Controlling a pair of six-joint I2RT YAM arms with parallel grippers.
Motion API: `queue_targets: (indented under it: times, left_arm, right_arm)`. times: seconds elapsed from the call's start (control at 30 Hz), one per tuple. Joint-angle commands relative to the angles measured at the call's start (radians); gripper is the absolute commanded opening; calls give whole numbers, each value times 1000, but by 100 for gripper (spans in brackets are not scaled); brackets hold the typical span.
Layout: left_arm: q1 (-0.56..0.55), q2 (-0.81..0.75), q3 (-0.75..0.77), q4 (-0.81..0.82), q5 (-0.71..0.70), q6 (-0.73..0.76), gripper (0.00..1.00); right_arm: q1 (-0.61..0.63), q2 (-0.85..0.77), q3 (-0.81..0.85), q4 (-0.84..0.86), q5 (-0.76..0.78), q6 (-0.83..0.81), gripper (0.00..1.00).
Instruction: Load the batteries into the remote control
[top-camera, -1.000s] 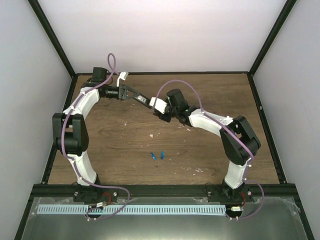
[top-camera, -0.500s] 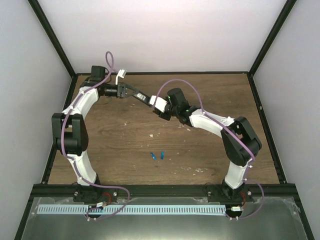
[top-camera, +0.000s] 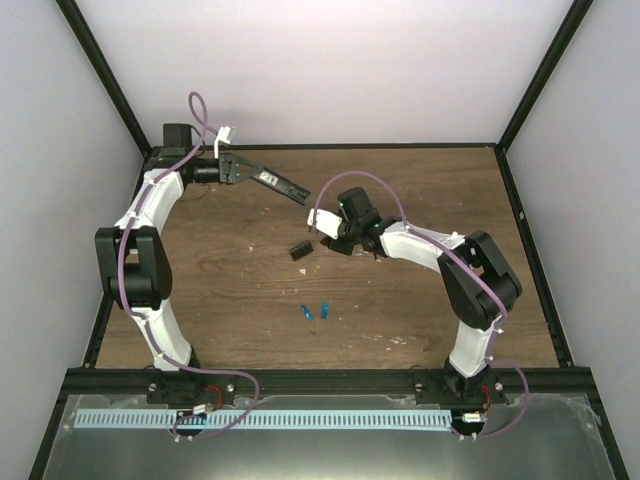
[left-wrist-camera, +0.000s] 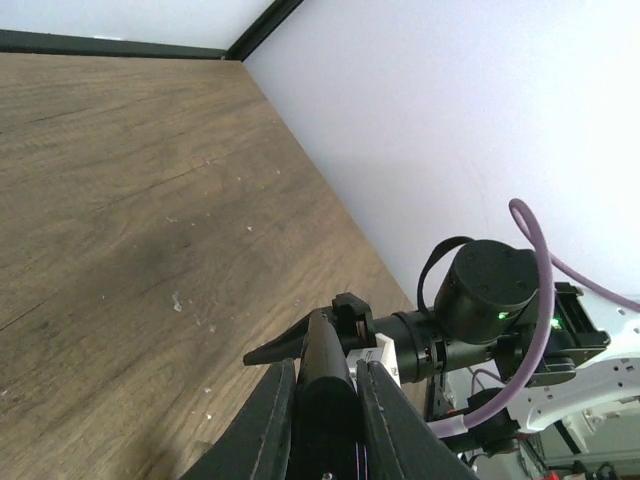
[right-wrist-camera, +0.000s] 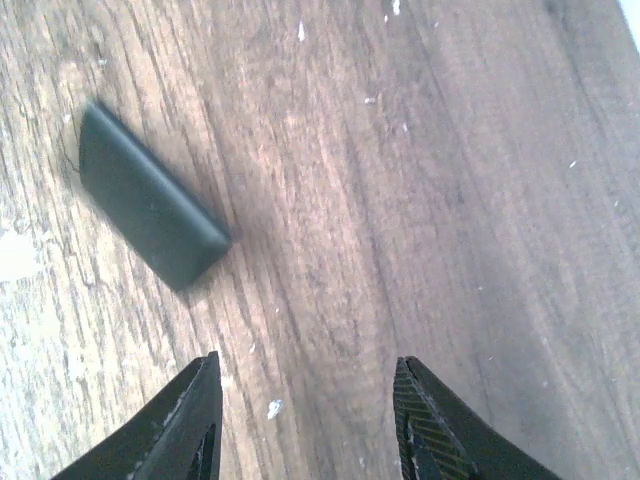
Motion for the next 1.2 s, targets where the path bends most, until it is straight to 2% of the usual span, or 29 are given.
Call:
queue_targets:
  times: [0.0, 0.17, 0.37, 0.57, 0.67, 0.97, 1.17]
  left_arm:
    - [-1, -7, 22, 25, 42, 0, 0]
    - [0, -3, 24, 3, 28, 17, 0]
    - [7, 5, 23, -3, -3, 22, 0]
    - [32, 19, 6, 46, -64, -34, 0]
    - [53, 20, -30, 102, -85, -79, 0]
    - [94, 64, -99, 153, -233, -132, 0]
    - [94, 76, -172, 314, -359, -185, 0]
  right_arm:
    - [-10, -8, 2, -35, 9, -13, 40]
    - [-21, -40, -6, -10, 23, 8, 41]
    - [-23, -68, 4, 22, 80, 58, 59]
    - [-25, -21, 87, -19, 32, 149, 63]
    - [-25, 26, 130, -40, 12, 182, 68]
    - [-25, 117, 226, -63, 27, 243, 70]
    - [-24, 115, 235, -86, 62, 240, 70]
